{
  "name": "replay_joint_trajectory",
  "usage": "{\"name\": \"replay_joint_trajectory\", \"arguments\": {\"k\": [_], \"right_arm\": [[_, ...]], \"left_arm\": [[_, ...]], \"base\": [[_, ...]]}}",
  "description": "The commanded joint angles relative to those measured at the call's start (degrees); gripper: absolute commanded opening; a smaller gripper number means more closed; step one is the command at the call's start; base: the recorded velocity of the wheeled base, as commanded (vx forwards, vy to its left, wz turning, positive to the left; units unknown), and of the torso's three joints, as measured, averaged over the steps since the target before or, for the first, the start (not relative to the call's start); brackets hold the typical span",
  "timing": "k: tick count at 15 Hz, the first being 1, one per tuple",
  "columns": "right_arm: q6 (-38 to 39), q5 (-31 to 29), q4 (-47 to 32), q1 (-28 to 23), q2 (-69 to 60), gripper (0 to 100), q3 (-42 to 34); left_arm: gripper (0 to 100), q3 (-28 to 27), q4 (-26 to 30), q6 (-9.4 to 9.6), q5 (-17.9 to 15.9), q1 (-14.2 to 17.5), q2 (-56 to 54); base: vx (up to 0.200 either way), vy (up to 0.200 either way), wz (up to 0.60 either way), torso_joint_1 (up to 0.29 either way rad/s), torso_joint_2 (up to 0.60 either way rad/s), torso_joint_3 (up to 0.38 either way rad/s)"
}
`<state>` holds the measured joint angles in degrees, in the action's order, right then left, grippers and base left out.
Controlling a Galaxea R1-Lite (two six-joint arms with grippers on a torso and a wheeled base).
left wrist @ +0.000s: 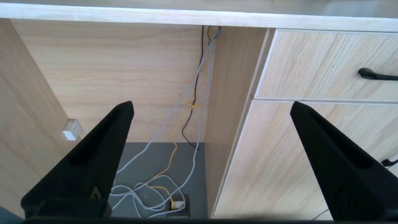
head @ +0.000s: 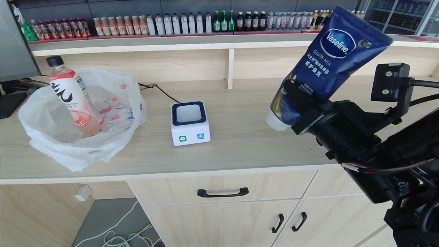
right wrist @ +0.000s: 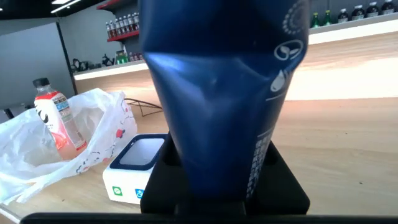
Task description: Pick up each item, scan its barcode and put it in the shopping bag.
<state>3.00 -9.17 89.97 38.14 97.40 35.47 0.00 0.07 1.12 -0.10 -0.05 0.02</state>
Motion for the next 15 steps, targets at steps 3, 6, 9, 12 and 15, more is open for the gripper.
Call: {"name": "replay_joint_trajectory", "arguments": {"k": [3,6,9,12,15], "right_arm": [[0.34,0.03,0.03,-0.62,-1.69,0,-0.23],[0.52,0.03,0.03,-0.7,-1.78,0,-0.58],[0.6,0.03,0.03,-1.49,-1.69,0,-0.41],[0.6,0.03,0.03,-1.58,-1.69,0,-0.41],[0.6,0.03,0.03,-1.58,-1.6,0,-0.41]], "left_arm": [[100,0.0,0.01,0.02,0.01,-0.04,-0.02],[100,0.0,0.01,0.11,0.01,-0.04,-0.02],[100,0.0,0.01,-0.24,0.01,0.05,-0.02],[100,0.0,0.01,-0.95,0.1,-0.04,-0.02],[100,0.0,-0.07,-1.39,0.1,0.05,-0.02]], "base": [[0.0,0.0,0.0,0.0,0.0,0.0],[0.0,0.067,0.0,-0.004,0.0,0.001],[0.0,0.2,0.0,-0.006,0.0,0.001],[0.0,0.2,0.0,0.009,0.01,0.001],[0.0,0.2,0.0,-0.006,0.0,0.004]]}}
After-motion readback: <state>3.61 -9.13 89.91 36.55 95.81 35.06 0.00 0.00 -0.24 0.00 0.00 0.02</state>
